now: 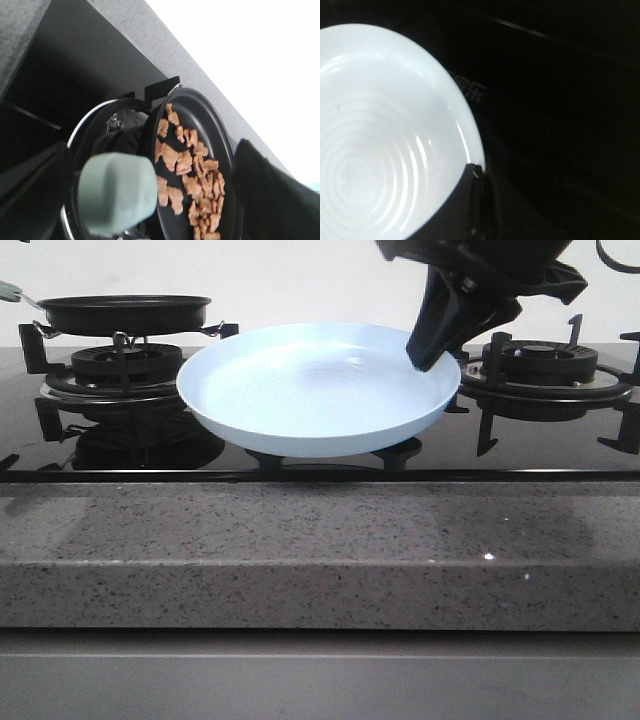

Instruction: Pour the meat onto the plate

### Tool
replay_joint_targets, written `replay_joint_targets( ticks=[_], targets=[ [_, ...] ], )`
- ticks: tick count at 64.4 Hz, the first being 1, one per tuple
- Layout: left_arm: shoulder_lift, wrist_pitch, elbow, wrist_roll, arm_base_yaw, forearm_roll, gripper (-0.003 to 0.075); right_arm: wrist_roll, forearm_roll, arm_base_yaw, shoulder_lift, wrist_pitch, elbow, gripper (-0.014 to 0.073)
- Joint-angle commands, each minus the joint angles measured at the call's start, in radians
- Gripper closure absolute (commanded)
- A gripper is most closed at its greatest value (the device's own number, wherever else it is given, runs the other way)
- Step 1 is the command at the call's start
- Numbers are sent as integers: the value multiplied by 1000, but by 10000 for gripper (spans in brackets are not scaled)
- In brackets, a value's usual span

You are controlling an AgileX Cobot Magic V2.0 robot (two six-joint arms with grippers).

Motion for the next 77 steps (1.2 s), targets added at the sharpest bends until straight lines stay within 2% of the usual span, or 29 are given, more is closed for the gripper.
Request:
replay_joint_targets(
  ticks=[1,23,34,47,63,77],
  targets=[
    [-34,26,-35,8,3,-76,204,-9,13,-1,-39,-46,-24,713],
    [-21,50,-35,8,3,-94,455,-9,13,-1,-39,-45,-24,713],
    [-21,52,-35,8,3,-94,613,-9,13,-1,-39,-45,-24,713],
    [-31,63,-35,30,7,-94,735,-9,13,-1,-39,-45,-24,713],
    [-161,95,-21,50,5,-86,741,-9,13,-1,-39,-45,-24,713],
    [-389,79,102,153,-21,-93,741,-9,13,-1,-39,-43,-24,713]
  ],
)
